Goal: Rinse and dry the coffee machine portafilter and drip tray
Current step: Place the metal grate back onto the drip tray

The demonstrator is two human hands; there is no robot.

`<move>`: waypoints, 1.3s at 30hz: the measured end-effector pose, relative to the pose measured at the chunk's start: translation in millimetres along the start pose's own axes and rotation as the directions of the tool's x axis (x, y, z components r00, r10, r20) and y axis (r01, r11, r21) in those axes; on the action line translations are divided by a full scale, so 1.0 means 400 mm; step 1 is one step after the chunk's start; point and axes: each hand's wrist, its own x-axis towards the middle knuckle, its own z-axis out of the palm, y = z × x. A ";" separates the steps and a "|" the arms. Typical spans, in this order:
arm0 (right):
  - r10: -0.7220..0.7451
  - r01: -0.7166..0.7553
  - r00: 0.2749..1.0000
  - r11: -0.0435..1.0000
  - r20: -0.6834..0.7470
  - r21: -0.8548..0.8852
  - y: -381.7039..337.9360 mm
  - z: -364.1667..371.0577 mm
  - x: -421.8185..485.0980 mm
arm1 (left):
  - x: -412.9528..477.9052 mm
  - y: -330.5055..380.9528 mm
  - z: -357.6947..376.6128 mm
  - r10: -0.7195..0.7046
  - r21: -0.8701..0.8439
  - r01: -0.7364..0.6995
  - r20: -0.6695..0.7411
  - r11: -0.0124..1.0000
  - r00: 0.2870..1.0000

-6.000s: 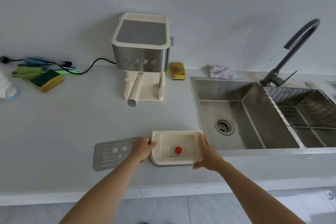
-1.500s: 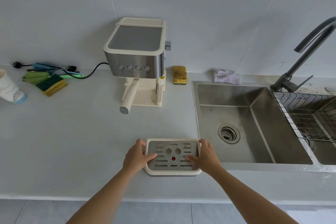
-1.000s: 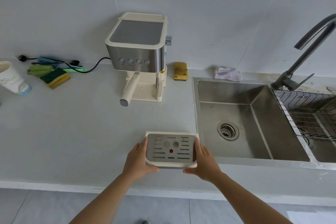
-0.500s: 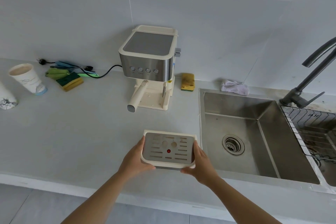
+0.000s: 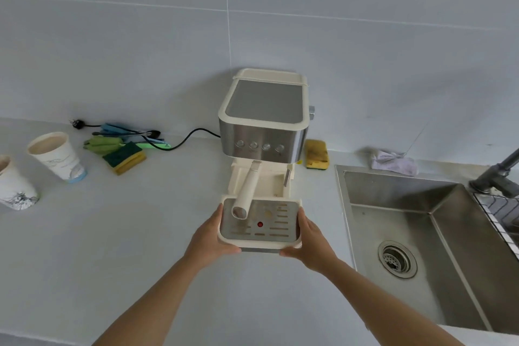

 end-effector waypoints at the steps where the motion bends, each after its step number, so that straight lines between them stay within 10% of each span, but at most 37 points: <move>1: 0.007 -0.007 1.000 1.000 -0.003 0.004 -0.005 0.004 0.019 | 0.020 -0.007 -0.009 -0.008 0.004 0.008 0.006 1.000 1.000; 39: 0.238 -0.233 0.971 0.963 0.024 -0.132 0.058 0.014 0.364 | 0.432 -0.089 -0.016 -0.008 0.175 -0.017 0.143 0.984 0.990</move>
